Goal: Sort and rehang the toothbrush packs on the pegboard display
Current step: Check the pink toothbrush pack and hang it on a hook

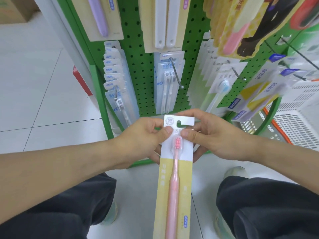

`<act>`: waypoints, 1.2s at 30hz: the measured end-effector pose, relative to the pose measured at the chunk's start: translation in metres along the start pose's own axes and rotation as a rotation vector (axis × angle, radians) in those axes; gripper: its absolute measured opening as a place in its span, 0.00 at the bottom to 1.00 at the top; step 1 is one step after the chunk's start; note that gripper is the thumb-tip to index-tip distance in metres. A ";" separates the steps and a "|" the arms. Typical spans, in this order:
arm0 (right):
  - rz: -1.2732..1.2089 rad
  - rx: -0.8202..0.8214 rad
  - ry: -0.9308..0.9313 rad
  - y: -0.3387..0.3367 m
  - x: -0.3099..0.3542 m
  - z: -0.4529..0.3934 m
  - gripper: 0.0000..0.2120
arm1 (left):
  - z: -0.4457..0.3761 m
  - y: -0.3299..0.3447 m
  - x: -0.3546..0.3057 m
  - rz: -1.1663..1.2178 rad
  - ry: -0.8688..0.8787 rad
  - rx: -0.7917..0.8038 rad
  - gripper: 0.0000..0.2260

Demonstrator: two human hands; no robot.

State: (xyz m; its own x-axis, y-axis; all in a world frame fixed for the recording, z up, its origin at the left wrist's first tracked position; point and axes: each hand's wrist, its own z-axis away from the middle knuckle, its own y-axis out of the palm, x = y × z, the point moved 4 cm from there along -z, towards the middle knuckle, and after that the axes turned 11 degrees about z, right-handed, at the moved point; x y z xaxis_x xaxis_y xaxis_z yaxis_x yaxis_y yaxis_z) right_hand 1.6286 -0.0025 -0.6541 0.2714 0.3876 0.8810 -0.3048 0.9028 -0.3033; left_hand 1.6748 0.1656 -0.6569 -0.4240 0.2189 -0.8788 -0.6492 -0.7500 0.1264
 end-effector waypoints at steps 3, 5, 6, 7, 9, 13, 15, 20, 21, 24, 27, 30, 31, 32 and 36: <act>0.013 -0.076 -0.023 -0.002 0.001 0.000 0.19 | 0.001 -0.002 0.003 0.070 -0.039 0.043 0.09; -0.013 -0.173 -0.043 -0.003 0.000 -0.001 0.17 | 0.004 0.001 0.008 0.058 -0.064 0.100 0.11; -0.042 -0.212 -0.042 -0.003 0.000 -0.001 0.16 | 0.006 0.001 0.010 0.017 -0.064 0.120 0.12; -0.080 -0.238 -0.029 -0.002 -0.001 -0.001 0.16 | 0.009 0.001 0.012 -0.032 -0.061 0.135 0.12; -0.176 -0.217 0.017 0.002 -0.004 -0.001 0.21 | 0.013 -0.001 0.014 -0.086 -0.050 0.140 0.11; -0.307 -0.081 0.080 0.014 -0.007 -0.001 0.37 | 0.015 -0.007 0.016 -0.079 -0.022 0.102 0.11; -0.285 -0.076 0.097 0.018 -0.008 -0.001 0.35 | 0.016 -0.007 0.017 -0.039 -0.016 0.112 0.12; -0.154 -0.161 0.034 0.007 0.002 -0.003 0.16 | 0.017 -0.003 0.016 0.001 -0.020 0.217 0.21; -0.151 -0.157 0.023 0.005 0.005 -0.003 0.17 | 0.016 -0.003 0.015 -0.001 -0.015 0.216 0.20; -0.119 -0.089 -0.029 0.005 0.010 -0.002 0.22 | 0.016 -0.004 0.014 -0.043 0.009 0.193 0.18; -0.113 -0.124 -0.012 0.005 0.010 -0.001 0.22 | 0.016 -0.004 0.017 -0.038 -0.009 0.185 0.16; -0.149 -0.156 0.008 0.003 0.007 -0.002 0.22 | 0.016 0.000 0.021 -0.029 -0.078 0.219 0.14; -0.165 -0.163 0.017 0.003 0.006 -0.002 0.22 | 0.015 0.001 0.022 -0.039 -0.095 0.224 0.14; -0.180 -0.168 0.022 0.002 0.005 -0.002 0.21 | 0.014 0.001 0.023 -0.048 -0.100 0.221 0.13; -0.179 -0.123 0.040 0.002 0.002 -0.001 0.21 | 0.012 0.002 0.024 -0.047 -0.072 0.202 0.12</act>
State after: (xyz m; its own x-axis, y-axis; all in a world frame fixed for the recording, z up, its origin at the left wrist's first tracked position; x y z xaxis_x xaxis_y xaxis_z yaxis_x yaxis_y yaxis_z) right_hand 1.6292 0.0007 -0.6531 0.3483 0.2244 0.9101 -0.1356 0.9728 -0.1879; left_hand 1.6552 0.1771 -0.6723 -0.4300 0.3001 -0.8515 -0.7796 -0.5992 0.1825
